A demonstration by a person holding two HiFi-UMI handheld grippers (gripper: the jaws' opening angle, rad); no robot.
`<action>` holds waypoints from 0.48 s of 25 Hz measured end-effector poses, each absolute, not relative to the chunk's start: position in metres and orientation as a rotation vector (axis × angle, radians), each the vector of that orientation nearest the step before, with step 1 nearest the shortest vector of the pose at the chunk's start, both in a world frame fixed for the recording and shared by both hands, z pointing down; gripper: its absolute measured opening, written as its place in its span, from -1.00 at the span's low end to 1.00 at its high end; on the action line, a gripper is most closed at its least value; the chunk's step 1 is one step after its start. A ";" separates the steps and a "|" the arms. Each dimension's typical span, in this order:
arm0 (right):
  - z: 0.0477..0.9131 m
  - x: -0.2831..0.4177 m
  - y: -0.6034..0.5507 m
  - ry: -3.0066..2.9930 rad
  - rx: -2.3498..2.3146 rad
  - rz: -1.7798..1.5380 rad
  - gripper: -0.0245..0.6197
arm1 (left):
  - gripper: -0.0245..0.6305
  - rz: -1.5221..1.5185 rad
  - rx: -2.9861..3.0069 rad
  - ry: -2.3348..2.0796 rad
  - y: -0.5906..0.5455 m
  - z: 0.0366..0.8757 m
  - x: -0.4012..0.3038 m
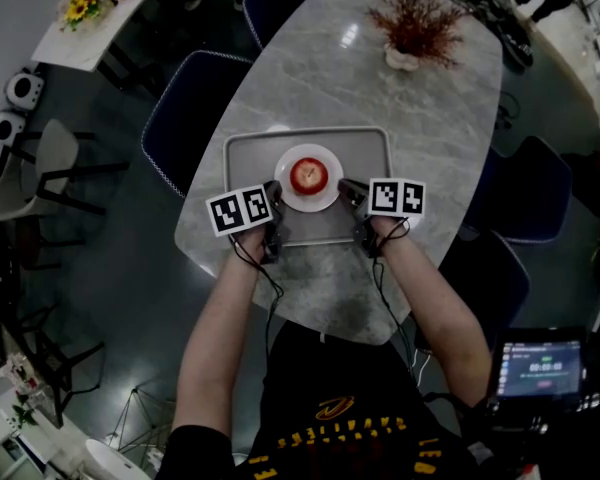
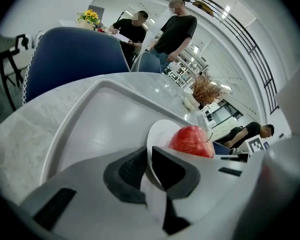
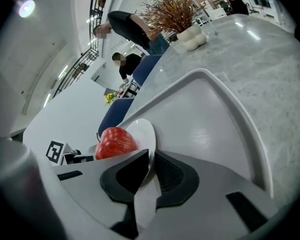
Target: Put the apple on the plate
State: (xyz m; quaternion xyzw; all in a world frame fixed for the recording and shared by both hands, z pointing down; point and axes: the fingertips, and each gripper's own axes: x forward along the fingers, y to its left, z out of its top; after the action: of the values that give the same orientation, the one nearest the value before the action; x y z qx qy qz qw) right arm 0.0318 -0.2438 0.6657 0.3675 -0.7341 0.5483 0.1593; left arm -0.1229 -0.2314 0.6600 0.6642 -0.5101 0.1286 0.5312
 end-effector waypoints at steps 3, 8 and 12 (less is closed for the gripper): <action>0.665 0.036 -0.247 -2.093 1.080 1.477 -0.84 | -0.85 0.351 1.627 -1.287 -0.238 0.654 -0.131; 0.652 0.046 -0.259 -2.153 1.130 1.208 -0.84 | -0.85 0.367 1.693 -1.369 -0.243 0.639 -0.146; 0.651 0.052 -0.262 -2.157 1.109 1.041 -0.84 | -0.85 0.326 1.731 -1.379 -0.239 0.629 -0.143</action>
State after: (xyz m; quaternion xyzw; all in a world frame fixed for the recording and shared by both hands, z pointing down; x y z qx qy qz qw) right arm 0.0516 -0.2617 0.6514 0.4069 -0.7916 0.3820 0.2486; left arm -0.1434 -0.2388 0.6288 0.6960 -0.5545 0.1310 0.4370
